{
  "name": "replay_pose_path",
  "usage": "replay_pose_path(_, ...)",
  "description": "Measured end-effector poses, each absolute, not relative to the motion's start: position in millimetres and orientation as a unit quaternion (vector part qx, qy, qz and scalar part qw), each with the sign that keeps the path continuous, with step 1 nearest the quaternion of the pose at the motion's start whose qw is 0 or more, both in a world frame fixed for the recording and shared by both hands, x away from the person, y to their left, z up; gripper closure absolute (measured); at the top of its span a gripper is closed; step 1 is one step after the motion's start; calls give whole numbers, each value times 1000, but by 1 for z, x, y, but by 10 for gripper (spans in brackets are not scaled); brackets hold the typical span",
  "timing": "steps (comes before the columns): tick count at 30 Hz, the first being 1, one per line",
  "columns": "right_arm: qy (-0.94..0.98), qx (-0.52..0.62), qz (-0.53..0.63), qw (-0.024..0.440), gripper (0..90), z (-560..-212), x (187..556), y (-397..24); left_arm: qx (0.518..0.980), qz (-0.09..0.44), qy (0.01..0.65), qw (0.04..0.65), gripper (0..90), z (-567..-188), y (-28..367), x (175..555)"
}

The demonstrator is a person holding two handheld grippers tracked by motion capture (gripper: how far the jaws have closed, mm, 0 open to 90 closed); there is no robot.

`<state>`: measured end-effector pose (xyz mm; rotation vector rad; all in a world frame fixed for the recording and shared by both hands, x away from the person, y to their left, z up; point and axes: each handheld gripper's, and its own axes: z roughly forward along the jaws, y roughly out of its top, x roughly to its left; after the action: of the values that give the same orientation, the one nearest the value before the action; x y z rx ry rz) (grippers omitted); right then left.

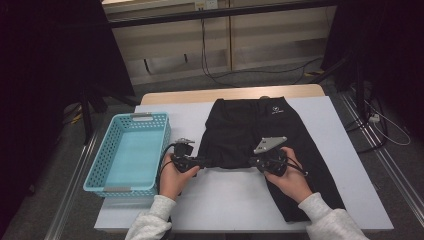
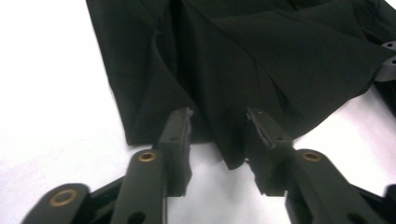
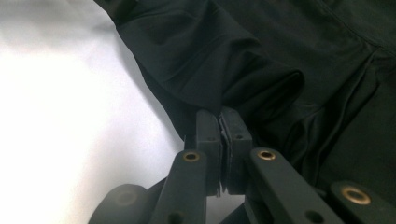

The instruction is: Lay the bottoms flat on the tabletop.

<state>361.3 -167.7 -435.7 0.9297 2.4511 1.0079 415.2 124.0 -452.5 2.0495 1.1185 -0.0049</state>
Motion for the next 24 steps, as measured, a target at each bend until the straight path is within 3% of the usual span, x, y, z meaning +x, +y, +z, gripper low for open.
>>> replay_pose_path(12,853,334,363,170,877,-435,362,-169,799,-34,448,399,882,-448,119,412)
replay_pose_path(24,833,346,386,193,877,-422,361,-178,769,-29,466,436,900,-421,139,410)
